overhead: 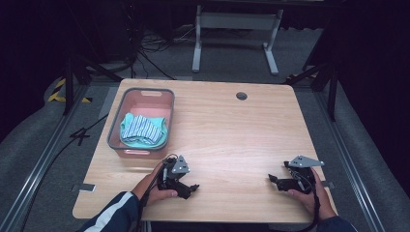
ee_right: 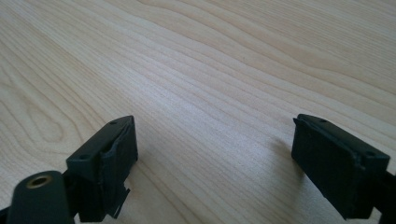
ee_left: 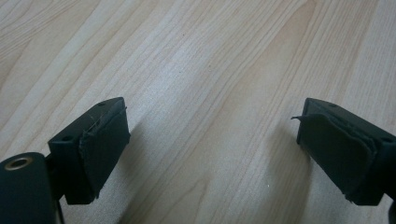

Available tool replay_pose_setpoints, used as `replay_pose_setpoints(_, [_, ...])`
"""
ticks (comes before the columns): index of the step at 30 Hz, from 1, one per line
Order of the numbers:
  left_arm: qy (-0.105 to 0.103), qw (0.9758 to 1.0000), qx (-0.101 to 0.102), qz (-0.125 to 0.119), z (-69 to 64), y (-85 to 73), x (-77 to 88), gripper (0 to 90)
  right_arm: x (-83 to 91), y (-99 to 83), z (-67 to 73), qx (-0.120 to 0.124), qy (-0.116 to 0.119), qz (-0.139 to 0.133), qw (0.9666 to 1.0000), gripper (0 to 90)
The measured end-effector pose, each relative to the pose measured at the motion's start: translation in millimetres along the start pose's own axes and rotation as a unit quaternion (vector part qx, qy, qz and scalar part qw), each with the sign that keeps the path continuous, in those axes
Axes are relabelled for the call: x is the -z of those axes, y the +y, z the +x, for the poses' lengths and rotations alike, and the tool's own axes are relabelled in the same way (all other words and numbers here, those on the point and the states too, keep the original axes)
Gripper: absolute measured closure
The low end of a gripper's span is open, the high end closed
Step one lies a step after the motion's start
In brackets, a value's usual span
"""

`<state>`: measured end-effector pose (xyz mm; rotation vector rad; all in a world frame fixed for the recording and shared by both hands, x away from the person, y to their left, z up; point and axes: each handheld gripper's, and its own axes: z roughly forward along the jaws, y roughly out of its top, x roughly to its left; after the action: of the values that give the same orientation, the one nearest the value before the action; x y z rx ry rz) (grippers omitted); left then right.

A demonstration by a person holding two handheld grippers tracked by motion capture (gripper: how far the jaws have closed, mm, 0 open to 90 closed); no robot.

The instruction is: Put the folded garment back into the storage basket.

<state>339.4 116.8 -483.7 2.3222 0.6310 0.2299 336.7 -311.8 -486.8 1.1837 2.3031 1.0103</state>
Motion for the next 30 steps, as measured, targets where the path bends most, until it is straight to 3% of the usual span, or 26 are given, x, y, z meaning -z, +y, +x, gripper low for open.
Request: replay_pose_setpoints(30, [0.001,1.0,-0.001,0.005,0.0,0.8,-0.3,7.7,0.7,-0.6,0.1,-0.001,0.0,-0.001,1.0,14.9])
